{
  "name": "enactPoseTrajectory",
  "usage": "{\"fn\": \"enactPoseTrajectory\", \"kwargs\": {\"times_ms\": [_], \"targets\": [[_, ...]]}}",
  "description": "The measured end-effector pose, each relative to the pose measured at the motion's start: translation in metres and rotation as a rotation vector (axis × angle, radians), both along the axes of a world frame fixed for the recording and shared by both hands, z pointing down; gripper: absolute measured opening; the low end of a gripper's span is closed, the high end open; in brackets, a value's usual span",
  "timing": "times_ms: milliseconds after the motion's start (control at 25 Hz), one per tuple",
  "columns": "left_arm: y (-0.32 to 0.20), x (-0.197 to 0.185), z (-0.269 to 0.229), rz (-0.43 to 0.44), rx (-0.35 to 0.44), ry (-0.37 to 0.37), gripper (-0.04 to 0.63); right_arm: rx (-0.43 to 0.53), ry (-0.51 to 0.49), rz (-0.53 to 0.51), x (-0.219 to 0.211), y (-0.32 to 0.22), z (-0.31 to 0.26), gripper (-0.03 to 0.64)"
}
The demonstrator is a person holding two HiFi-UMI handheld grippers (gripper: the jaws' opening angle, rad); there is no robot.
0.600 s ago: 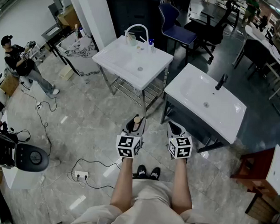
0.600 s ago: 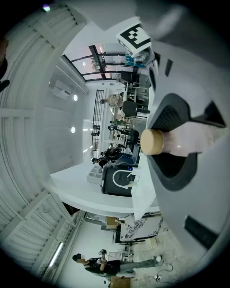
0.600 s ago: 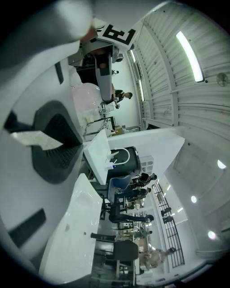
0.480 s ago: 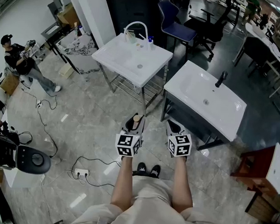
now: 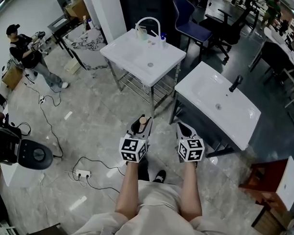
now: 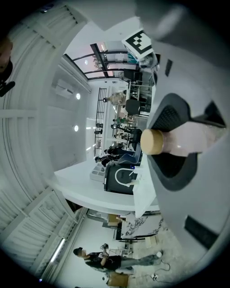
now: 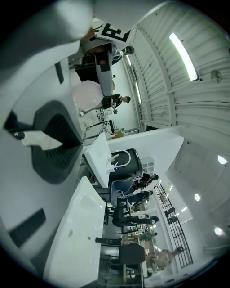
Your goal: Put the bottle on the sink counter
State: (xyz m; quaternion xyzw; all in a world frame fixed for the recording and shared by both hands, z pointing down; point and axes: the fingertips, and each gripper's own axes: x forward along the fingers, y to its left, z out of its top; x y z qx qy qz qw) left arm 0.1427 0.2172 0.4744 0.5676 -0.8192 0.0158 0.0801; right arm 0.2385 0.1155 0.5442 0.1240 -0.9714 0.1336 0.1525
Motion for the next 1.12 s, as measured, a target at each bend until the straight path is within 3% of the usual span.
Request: {"fn": "enactPoseTrajectory", "kwargs": {"times_ms": [280,480,1120], "targets": [[-0.017,-0.025,-0.007,0.004,0.028,-0.014,0.129,-0.002,0.012,-0.023,-0.026,-0.017,0.0,0.006],[-0.037,-0.064,-0.005,0.017,0.044,0.003,0.129,-0.009,0.067,-0.11,-0.064,-0.021,0.013,0.006],[-0.096,-0.223,-0.018,0.069,0.015,-0.002,0.129,-0.015,0.031,-0.014,-0.217,-0.086,-0.011,0.006]]}}
